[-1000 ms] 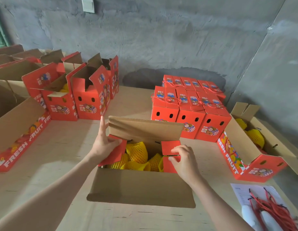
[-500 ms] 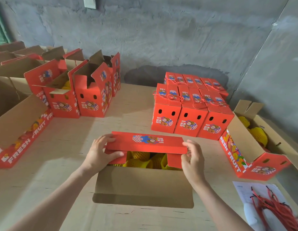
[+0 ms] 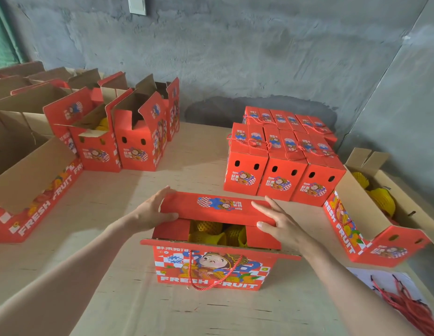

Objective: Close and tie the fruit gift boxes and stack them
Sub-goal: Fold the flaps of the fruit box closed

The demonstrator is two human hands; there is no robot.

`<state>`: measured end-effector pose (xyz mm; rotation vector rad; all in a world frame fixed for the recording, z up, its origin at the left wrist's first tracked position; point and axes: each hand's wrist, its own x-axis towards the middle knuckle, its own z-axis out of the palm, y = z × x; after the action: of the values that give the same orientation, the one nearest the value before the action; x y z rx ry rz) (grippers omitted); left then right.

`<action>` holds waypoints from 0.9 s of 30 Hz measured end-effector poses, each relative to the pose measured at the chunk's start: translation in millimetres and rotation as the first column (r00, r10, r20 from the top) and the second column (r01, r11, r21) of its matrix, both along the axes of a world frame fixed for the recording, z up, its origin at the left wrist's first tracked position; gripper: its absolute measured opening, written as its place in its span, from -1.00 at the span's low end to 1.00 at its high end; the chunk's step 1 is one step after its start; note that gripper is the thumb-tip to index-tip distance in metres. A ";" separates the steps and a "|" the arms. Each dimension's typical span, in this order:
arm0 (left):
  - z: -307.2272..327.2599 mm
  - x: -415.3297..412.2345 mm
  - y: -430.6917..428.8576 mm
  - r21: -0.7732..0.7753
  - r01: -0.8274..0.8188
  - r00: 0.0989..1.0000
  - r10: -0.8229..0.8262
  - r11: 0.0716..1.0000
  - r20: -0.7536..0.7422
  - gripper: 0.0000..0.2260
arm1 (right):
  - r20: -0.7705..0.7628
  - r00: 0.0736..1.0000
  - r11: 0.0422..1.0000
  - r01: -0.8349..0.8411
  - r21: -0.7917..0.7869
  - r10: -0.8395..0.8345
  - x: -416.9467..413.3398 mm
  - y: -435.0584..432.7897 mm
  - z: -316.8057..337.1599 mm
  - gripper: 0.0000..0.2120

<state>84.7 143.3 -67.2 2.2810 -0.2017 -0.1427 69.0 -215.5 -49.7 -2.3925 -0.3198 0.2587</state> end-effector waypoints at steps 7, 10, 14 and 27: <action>-1.4 2.6 -2.2 0.050 0.037 0.999 -0.039 0.998 0.033 -0.45 | 0.106 0.994 1.000 0.018 0.016 -0.020 -2.4 5.1 -4.7 -0.55; -2.4 0.0 -5.2 0.019 0.015 0.999 -0.016 1.000 0.034 -0.49 | 0.125 0.992 1.000 0.013 0.009 -0.014 -1.5 5.2 -5.2 -0.55; -1.4 -1.4 -8.5 0.014 0.014 1.000 -0.014 1.000 0.022 -0.54 | 0.131 0.991 1.000 0.010 -0.018 -0.008 0.4 4.4 -7.9 -0.55; -9.5 -1.5 -20.1 -0.058 -0.048 0.997 0.044 0.997 -0.068 -0.57 | 0.439 0.896 0.997 0.061 0.041 -0.073 -1.9 5.7 -19.4 -0.78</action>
<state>83.2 123.2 -76.8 2.2158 -0.1177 -0.1860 67.0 -209.8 -69.1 -2.4114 -0.4416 -0.3274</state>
